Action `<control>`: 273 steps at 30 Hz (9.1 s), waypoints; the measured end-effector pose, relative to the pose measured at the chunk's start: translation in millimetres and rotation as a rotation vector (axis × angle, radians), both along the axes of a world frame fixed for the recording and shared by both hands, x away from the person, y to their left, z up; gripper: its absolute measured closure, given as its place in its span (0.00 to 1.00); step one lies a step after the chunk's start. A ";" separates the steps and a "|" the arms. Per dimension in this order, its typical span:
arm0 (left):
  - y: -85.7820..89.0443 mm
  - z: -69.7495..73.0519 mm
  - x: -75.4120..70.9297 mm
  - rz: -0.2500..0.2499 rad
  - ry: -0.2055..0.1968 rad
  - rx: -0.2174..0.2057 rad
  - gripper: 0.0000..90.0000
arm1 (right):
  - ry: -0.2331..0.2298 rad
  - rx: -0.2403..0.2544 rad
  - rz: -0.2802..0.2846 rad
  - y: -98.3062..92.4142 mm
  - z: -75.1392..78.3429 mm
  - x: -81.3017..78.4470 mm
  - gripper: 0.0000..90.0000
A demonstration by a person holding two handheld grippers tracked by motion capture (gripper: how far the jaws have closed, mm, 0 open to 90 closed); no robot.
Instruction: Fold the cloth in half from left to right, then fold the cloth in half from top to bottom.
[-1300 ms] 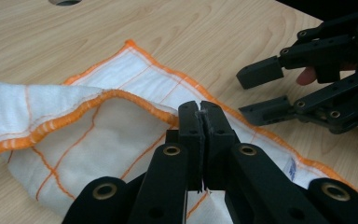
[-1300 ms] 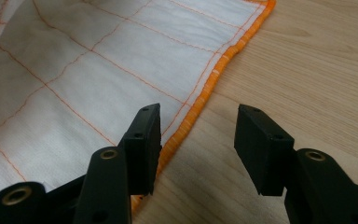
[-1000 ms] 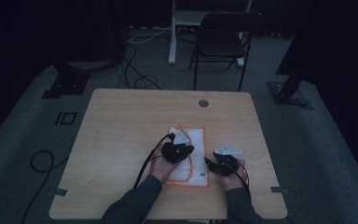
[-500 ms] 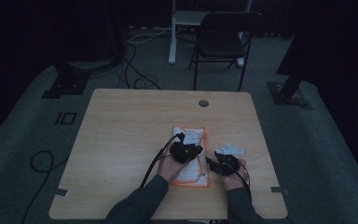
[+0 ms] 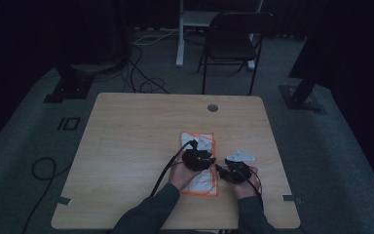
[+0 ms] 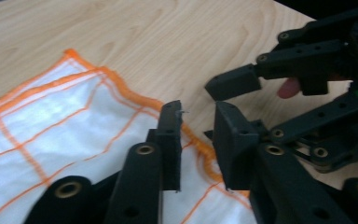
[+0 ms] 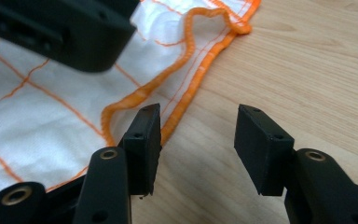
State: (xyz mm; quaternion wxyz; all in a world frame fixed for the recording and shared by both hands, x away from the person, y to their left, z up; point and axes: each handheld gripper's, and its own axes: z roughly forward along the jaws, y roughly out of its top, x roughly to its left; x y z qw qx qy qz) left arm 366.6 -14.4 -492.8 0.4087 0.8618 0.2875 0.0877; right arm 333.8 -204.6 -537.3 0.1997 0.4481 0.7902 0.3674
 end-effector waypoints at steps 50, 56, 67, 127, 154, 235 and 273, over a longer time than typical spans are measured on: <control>63.2 -6.4 -10.5 0.125 -0.042 0.009 0.76 | 0.011 0.102 0.108 14.1 24.0 -64.9 0.73; 65.0 -7.6 -11.4 0.127 -0.041 0.010 0.76 | 0.064 0.071 0.126 17.3 15.6 -60.9 0.74; 67.4 -9.0 -11.8 0.133 -0.038 0.001 0.76 | 0.139 0.046 0.163 27.5 5.5 -56.8 0.88; 78.2 -12.6 -11.1 0.153 -0.037 0.011 0.75 | -0.106 0.036 0.010 13.8 26.0 77.2 0.94; 84.7 -16.2 -10.4 0.171 -0.028 0.005 0.75 | 0.066 -0.001 0.002 28.5 -1.4 122.9 0.84; 92.3 -28.4 61.0 0.362 0.019 -0.012 0.66 | 0.042 0.020 -0.052 21.0 4.8 119.8 0.67; 75.2 -38.0 81.9 0.372 0.104 -0.006 0.97 | 0.060 -0.028 -0.011 35.0 3.0 110.0 0.94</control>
